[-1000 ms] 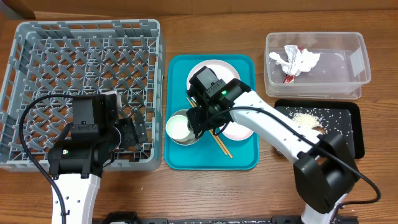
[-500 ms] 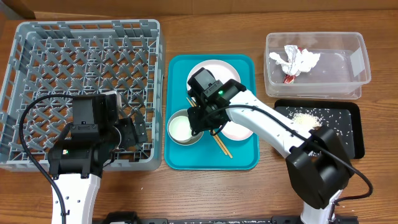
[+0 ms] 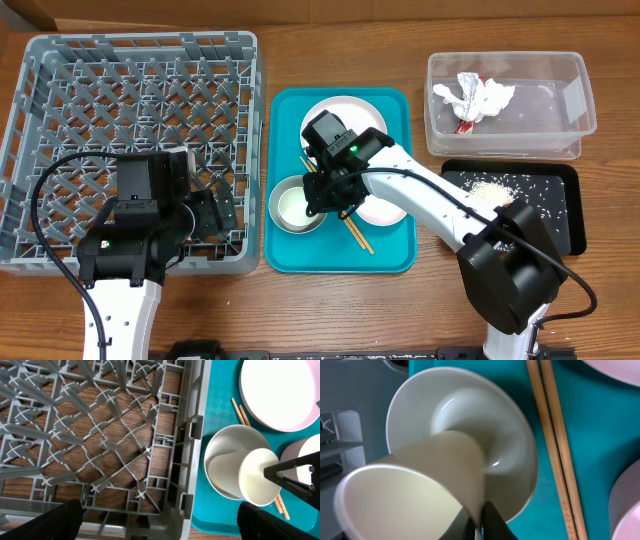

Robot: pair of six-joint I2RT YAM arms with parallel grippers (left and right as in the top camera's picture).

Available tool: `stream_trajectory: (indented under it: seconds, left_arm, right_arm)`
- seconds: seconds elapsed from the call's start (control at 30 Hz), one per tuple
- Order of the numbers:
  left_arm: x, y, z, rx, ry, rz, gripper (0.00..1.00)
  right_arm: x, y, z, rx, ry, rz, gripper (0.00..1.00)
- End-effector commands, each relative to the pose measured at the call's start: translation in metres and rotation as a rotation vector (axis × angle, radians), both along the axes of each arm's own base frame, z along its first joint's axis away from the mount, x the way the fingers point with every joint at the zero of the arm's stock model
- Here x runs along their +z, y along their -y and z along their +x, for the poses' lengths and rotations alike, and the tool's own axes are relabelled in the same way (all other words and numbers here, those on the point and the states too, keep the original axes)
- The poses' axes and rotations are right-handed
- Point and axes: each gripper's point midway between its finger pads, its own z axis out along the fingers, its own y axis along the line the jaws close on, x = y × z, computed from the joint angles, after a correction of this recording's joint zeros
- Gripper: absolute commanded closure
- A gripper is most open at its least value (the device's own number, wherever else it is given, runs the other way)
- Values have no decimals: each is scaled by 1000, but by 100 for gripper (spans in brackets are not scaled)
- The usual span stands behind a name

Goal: Sort waste into correct bins and load items into the dishwasher
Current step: 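Grasp the white cup with the right gripper and lift it, then hand the white cup from the right gripper to the left gripper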

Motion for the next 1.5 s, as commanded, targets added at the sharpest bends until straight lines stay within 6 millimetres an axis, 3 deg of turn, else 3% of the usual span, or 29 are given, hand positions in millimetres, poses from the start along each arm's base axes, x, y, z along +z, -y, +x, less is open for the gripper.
stream_trajectory:
  seconds: [0.0,0.13,0.23,0.33,0.47,0.6,0.77,0.9,1.13,1.27,1.47]
  left_arm:
    - [7,3,2,-8,16,-8,0]
    - [7,3,3,-8,17,-8,0]
    - [7,3,2,-8,17,-8,0]
    - [7,3,3,-8,17,-8,0]
    - [8,8,3,-22,21,-31,0]
    - [15,32,7,-98,53,-154,0]
    - [42,72,18,-247,156,-354,0]
    - [74,100,26,-390,277,-493,0]
    - [130,130,30,-609,477,-654,0]
    - [147,136,33,-660,528,-708,0]
    - [161,142,28,-730,571,-746,0]
  right_arm:
    - [-8,0,-4,-20,-26,-17,96]
    - [-7,-1,-2,-20,-22,-13,96]
    - [5,0,4,-32,-7,0,96]
    - [34,6,19,-44,50,25,96]
    - [88,22,39,-60,157,79,96]
    - [136,47,56,-126,244,142,96]
    - [167,67,68,-169,231,295,96]
    - [188,65,64,-92,173,496,96]
    - [243,51,38,108,99,865,96]
    - [267,45,26,198,82,1000,96]
    - [285,45,13,267,37,1109,96]
